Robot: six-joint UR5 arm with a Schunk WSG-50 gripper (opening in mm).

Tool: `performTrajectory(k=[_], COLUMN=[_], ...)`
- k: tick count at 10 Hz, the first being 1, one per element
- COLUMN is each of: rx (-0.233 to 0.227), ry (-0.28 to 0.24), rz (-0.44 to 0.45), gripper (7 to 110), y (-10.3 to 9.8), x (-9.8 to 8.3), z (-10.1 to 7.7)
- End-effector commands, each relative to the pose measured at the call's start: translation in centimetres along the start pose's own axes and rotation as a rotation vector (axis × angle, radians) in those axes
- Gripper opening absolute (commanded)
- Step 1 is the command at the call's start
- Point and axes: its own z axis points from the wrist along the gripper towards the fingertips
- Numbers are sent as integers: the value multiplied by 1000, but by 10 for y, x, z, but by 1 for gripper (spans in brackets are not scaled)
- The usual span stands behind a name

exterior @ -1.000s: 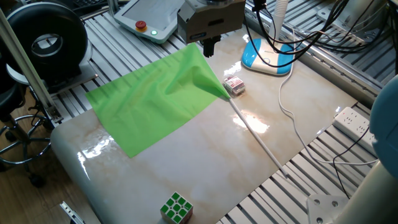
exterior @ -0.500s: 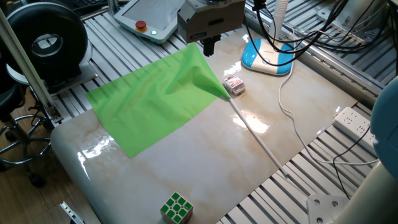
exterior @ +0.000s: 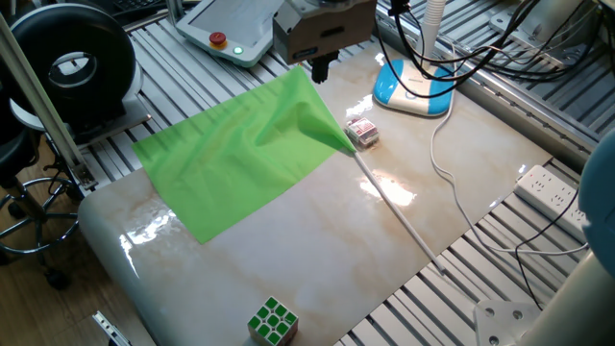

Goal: Wave the flag

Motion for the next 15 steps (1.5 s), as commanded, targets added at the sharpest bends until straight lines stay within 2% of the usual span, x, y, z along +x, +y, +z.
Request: performTrajectory(k=[1,2,3,4,6,7,9,10,13,15], rx=[-8,31,49,49,47,44,45,61,58,63], ry=[-9,13,27,30,27,45,123,141,140,166], rz=[-11,-27,-34,-37,-51,-46,-28,-28,-59,-73], gripper=[22,22,22,44,44,44,44,44,44,44], y=[2,-8,-13,-13,-12,-11,-11,-15,-24,-26], x=[-2,3,6,7,6,8,15,19,26,41], z=[-1,-1,-2,-2,-2,1,20,30,54,62])
